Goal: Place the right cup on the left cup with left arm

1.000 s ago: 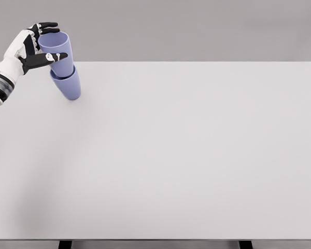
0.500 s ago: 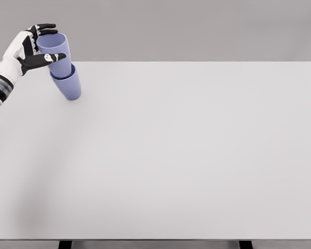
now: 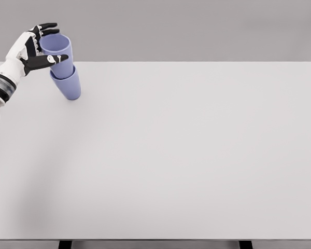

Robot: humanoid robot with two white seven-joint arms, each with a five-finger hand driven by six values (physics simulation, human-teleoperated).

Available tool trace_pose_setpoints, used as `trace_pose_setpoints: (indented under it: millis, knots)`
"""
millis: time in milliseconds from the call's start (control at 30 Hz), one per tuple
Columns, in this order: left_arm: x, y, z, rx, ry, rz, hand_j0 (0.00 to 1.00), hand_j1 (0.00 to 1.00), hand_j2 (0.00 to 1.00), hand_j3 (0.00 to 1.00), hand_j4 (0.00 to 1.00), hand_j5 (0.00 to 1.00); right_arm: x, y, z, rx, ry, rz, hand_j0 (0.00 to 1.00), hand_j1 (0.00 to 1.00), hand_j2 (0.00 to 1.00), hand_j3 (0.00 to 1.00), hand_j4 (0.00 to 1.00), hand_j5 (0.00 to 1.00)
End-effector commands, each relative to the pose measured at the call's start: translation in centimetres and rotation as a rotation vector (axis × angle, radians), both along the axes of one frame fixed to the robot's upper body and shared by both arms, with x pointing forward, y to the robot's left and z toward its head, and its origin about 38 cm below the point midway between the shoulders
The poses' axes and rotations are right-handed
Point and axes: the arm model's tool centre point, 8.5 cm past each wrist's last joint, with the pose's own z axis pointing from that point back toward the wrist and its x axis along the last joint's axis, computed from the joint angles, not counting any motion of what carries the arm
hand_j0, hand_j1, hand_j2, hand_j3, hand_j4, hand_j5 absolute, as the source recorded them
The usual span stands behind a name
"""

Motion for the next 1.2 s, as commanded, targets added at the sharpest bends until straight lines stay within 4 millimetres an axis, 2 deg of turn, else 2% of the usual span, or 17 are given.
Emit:
trace_pose_setpoints:
  millis: [0, 300, 433, 533, 600, 733, 867, 967, 1067, 1167]
  knots:
    - [0.0, 0.1, 0.1, 0.001, -0.004, 0.001, 0.93, 0.93, 0.93, 0.93, 0.93, 0.93, 0.0, 0.0, 0.0, 0.000, 0.000, 0.000, 1.00, 1.00, 1.00, 1.00, 1.00, 1.00]
    - [-0.2, -0.3, 0.6, 0.001, -0.019, -0.013, 0.94, 0.94, 0.94, 0.94, 0.94, 0.94, 0.0, 0.0, 0.0, 0.000, 0.000, 0.000, 1.00, 1.00, 1.00, 1.00, 1.00, 1.00]
    - [-0.6, -1.3, 2.1, -0.001, -0.055, -0.049, 0.94, 0.94, 0.94, 0.94, 0.94, 0.94, 0.0, 0.0, 0.0, 0.000, 0.000, 0.000, 1.00, 1.00, 1.00, 1.00, 1.00, 1.00]
    - [-1.1, -1.1, 3.2, 0.013, -0.079, -0.065, 0.94, 0.94, 0.94, 0.94, 0.94, 0.94, 0.0, 0.0, 0.0, 0.001, 0.000, 0.000, 1.00, 1.00, 1.00, 1.00, 1.00, 1.00]
    - [-1.8, -0.8, 4.4, 0.025, -0.107, -0.077, 0.94, 0.94, 0.94, 0.94, 0.94, 0.94, 0.0, 0.0, 0.0, 0.000, 0.000, 0.000, 1.00, 1.00, 1.00, 1.00, 1.00, 1.00]
    - [-4.1, 0.1, 4.8, 0.023, -0.133, -0.080, 0.95, 0.95, 0.95, 0.95, 0.95, 0.95, 0.0, 0.0, 0.0, 0.000, 0.000, 0.000, 1.00, 1.00, 1.00, 1.00, 1.00, 1.00]
    - [-5.1, 0.2, 5.9, 0.025, -0.166, -0.090, 0.95, 0.95, 0.95, 0.95, 0.95, 0.95, 0.0, 0.0, 0.0, 0.000, 0.000, 0.000, 1.00, 1.00, 1.00, 1.00, 1.00, 1.00]
    - [-6.2, 0.2, 5.7, 0.026, -0.170, -0.100, 0.97, 0.97, 0.97, 0.97, 0.97, 0.97, 0.0, 0.0, 0.0, 0.000, 0.000, 0.000, 1.00, 1.00, 1.00, 1.00, 1.00, 1.00]
    - [-8.3, -0.6, 5.9, 0.045, -0.181, -0.145, 0.99, 0.99, 0.99, 0.99, 0.99, 0.99, 0.0, 0.0, 0.0, 0.000, 0.000, 0.000, 1.00, 1.00, 1.00, 1.00, 1.00, 1.00]
    - [-10.9, -0.3, 5.2, 0.036, -0.182, -0.158, 1.00, 1.00, 1.00, 1.00, 1.00, 1.00, 0.0, 0.0, 0.0, 0.001, 0.000, 0.000, 1.00, 1.00, 1.00, 1.00, 1.00, 1.00]
